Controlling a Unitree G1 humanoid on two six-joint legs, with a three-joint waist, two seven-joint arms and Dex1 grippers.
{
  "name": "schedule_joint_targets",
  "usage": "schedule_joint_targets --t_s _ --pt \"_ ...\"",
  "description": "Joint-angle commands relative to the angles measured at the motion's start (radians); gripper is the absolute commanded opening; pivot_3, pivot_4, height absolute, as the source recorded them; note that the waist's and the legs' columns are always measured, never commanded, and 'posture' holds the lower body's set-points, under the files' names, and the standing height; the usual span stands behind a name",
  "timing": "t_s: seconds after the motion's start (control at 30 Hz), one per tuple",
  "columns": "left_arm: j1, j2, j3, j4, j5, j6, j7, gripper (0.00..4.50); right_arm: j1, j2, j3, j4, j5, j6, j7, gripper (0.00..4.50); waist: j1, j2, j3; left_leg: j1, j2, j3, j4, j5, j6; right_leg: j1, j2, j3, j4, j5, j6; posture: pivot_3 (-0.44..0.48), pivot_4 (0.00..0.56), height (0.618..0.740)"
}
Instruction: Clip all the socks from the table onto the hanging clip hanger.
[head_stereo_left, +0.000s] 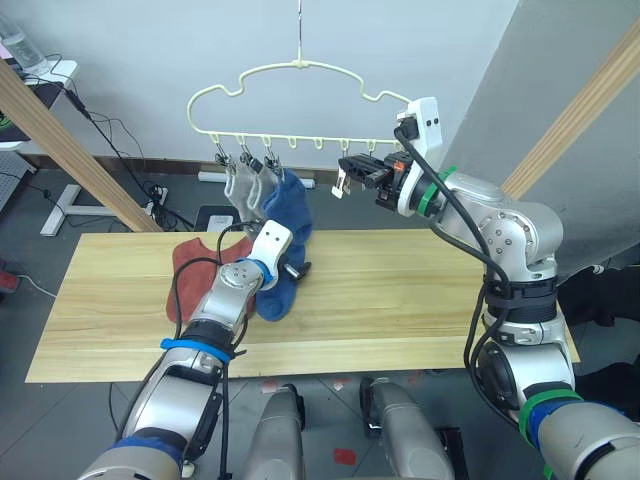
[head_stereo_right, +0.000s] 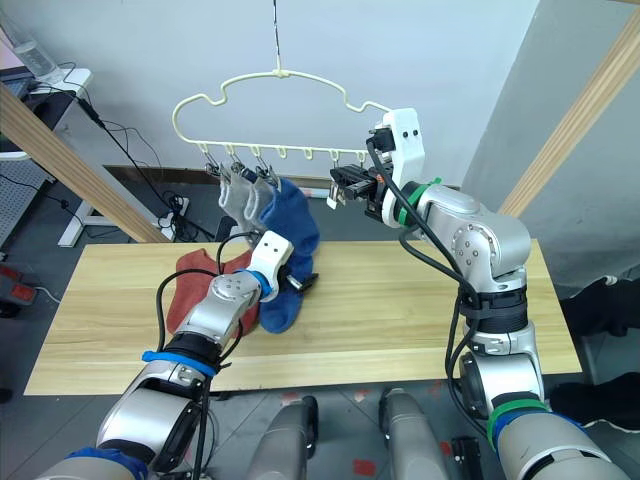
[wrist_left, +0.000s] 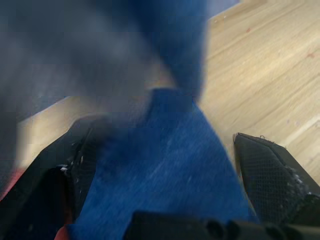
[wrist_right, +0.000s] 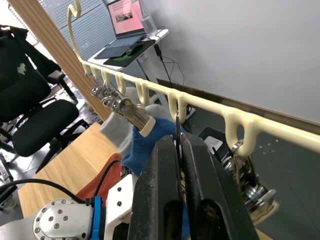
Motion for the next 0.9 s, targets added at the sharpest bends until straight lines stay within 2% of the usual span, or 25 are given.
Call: schedule_joint_targets --t_s 0.03,0.07,0.23,0.37,0.43,0.57,0.73,0.83,0.9 --pt "0.011 -0.030 0.029 0.024 -0.041 0.077 -0.038 4.50 -0.021 0.001 -0.017 -0.041 0.010 -0.016 -0.008 0.02 -0.001 0.000 0.000 0.000 0.000 0.000 0.000 0.000 0.000 0.000 0.000 0.000 0.000 0.000 0.000 -0.058 0.292 0.740" --pt "0.015 -0.038 0.043 0.016 -0.060 0.109 -0.051 4.12 -0.023 0.002 -0.017 -0.040 0.009 -0.018 -0.012 0.00 -0.002 0.000 0.000 0.000 0.000 0.000 0.000 0.000 0.000 0.000 0.000 0.000 0.000 0.000 0.000 -0.059 0.290 0.740" --pt "0.035 -0.033 0.077 -0.012 -0.089 0.204 -0.087 2.84 -0.030 0.005 -0.018 -0.035 0.009 -0.024 -0.023 0.00 -0.008 0.000 0.000 0.001 0.000 0.000 0.000 0.000 0.000 0.001 0.000 0.000 0.001 0.000 0.000 -0.057 0.285 0.740" --pt "0.058 -0.013 0.070 -0.042 -0.085 0.216 -0.118 1.83 -0.037 0.011 -0.020 -0.025 0.007 -0.033 -0.028 0.00 -0.011 0.000 0.000 0.001 0.000 0.000 0.000 0.000 0.000 0.001 0.000 0.000 0.001 0.000 0.000 -0.052 0.284 0.740" --pt "0.069 -0.006 0.059 -0.063 -0.080 0.217 -0.133 1.46 -0.038 0.010 -0.018 -0.021 0.007 -0.037 -0.028 0.00 -0.012 0.000 0.000 0.001 0.000 0.000 0.000 0.000 0.000 0.001 0.000 0.000 0.001 0.000 0.000 -0.050 0.286 0.740" --pt "0.096 -0.001 0.049 -0.113 -0.081 0.233 -0.154 1.25 -0.039 0.008 -0.016 -0.018 0.007 -0.042 -0.028 0.00 -0.014 0.000 0.000 0.001 0.000 0.000 0.000 0.000 0.000 0.001 0.000 0.000 0.001 0.000 0.000 -0.050 0.286 0.740" --pt "0.203 0.024 0.035 -0.357 -0.108 0.230 -0.220 1.01 -0.039 0.001 -0.014 -0.003 0.000 -0.050 -0.026 0.00 -0.019 0.000 0.000 0.001 0.000 0.000 0.000 0.000 0.000 0.000 0.000 0.001 0.000 0.000 0.000 -0.049 0.291 0.740" --pt "0.246 0.043 0.047 -0.475 -0.129 0.223 -0.237 0.65 -0.037 -0.006 -0.017 0.008 0.000 -0.046 -0.028 0.00 -0.020 0.000 0.000 0.001 0.001 0.000 0.000 0.000 0.000 0.000 0.000 0.001 0.000 0.000 0.000 -0.054 0.290 0.740" --pt "0.268 0.058 0.051 -0.536 -0.140 0.241 -0.249 0.18 -0.037 -0.011 -0.018 0.016 0.000 -0.044 -0.027 0.00 -0.020 0.000 0.000 0.001 0.001 -0.001 0.000 0.000 0.000 0.000 0.000 0.001 0.001 0.000 0.000 -0.054 0.291 0.740"
